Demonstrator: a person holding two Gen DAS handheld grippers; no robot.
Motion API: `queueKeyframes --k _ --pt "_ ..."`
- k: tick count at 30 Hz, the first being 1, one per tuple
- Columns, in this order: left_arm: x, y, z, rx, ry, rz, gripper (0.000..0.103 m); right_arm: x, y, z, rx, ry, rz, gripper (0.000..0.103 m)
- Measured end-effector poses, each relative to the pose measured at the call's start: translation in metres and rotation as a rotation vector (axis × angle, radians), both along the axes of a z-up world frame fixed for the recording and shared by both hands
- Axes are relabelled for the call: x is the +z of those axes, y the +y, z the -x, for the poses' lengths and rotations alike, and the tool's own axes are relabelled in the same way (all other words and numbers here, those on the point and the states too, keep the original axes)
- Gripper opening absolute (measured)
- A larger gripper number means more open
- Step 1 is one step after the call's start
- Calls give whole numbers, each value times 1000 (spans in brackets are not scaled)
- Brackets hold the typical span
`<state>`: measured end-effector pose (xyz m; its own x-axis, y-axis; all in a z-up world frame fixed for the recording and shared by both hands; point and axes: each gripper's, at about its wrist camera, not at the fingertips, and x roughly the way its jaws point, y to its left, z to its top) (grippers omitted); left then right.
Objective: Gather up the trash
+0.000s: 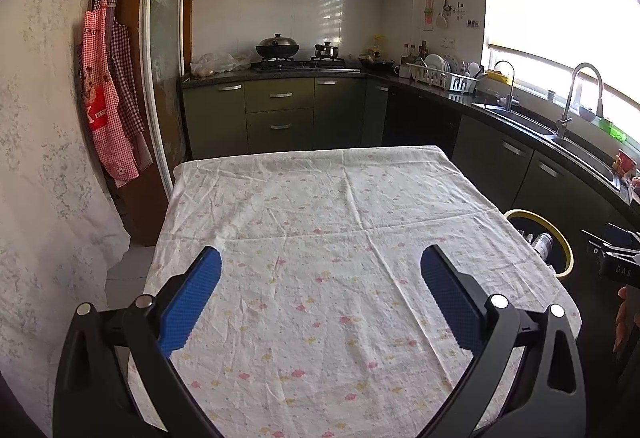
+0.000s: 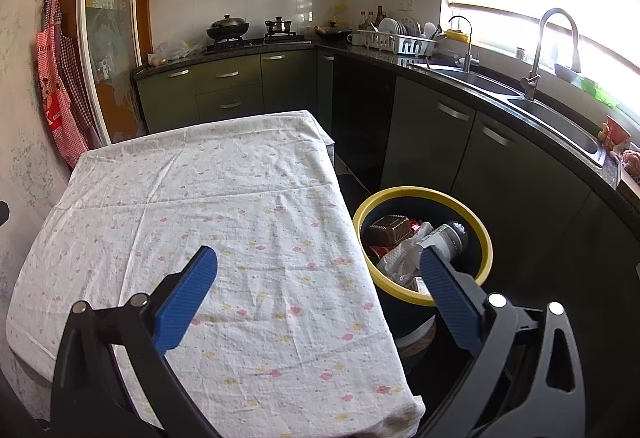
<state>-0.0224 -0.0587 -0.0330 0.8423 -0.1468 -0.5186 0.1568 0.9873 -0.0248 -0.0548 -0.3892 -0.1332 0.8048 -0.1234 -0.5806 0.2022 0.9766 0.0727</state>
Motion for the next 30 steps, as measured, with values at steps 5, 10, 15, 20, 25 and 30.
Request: queueKeyframes --k 5,10,15,20,25,30 --pt "0 0 -1 -2 2 1 99 2 1 -1 0 -2 1 97" --pt "0 1 -1 -5 3 2 99 2 1 -2 0 -2 2 97" --pt "-1 1 -2 -12 6 0 99 2 1 -2 1 -2 1 97" --pt "-1 -1 -2 -17 6 -2 99 2 2 -3 1 -1 1 97" --pt "-2 -2 -4 -25 11 -3 99 2 2 -5 -1 3 -1 97" --pt "-2 -3 -5 -30 12 -3 99 1 0 -6 -5 4 -4 97"
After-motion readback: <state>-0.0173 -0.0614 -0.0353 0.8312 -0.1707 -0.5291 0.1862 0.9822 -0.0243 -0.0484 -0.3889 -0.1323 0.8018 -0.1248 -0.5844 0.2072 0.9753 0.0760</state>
